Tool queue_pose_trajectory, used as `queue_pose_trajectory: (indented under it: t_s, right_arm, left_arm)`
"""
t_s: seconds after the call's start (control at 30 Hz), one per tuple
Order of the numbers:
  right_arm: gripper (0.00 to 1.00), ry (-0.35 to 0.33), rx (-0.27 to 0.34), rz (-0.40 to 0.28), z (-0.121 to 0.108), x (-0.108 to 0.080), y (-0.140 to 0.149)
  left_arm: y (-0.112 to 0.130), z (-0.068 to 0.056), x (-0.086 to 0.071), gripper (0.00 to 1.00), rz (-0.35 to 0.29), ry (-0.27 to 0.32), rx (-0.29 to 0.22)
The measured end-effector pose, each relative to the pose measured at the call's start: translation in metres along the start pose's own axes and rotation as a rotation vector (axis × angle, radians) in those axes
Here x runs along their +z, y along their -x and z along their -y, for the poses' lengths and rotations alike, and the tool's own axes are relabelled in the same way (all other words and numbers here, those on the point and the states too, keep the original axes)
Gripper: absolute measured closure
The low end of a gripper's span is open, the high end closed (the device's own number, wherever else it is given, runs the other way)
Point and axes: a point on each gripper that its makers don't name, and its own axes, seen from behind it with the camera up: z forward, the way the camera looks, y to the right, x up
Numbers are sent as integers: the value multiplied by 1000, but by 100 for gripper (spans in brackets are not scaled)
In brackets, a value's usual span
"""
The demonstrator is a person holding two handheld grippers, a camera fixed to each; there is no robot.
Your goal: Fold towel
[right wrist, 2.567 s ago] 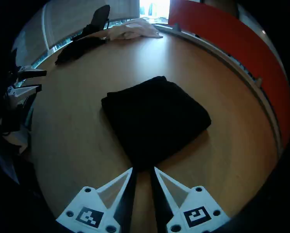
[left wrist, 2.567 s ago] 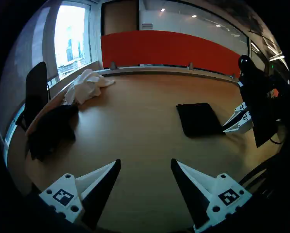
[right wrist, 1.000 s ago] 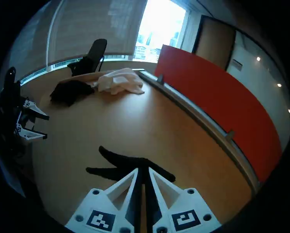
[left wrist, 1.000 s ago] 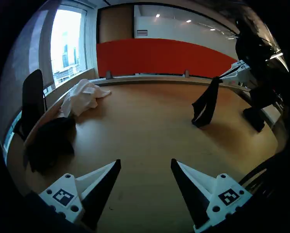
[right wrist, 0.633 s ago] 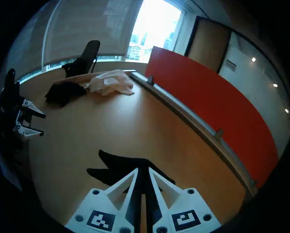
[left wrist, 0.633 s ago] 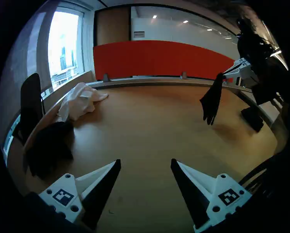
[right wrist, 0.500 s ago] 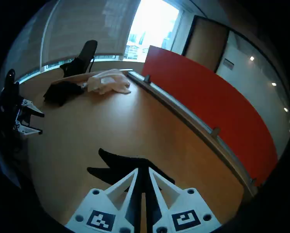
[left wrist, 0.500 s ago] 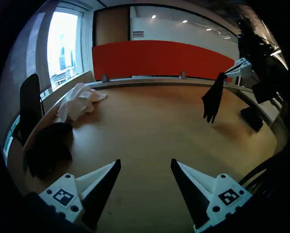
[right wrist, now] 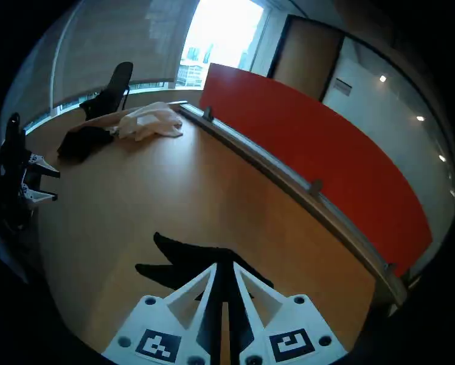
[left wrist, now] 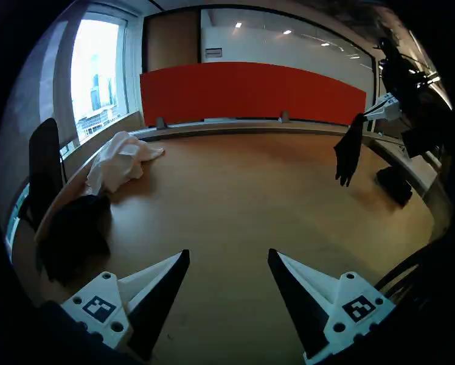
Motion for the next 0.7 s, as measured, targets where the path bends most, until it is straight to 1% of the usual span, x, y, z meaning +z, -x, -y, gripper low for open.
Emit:
queue_pose_trajectory:
  t_s: [0.3, 0.7]
  right_arm:
    - [96, 47, 46, 37, -46, -22, 29]
    - [96, 119, 70, 107, -111, -50, 72]
  left_arm:
    - [-4, -6, 6, 4, 6, 3, -1]
    - [-9, -14, 12, 4, 18, 7, 14]
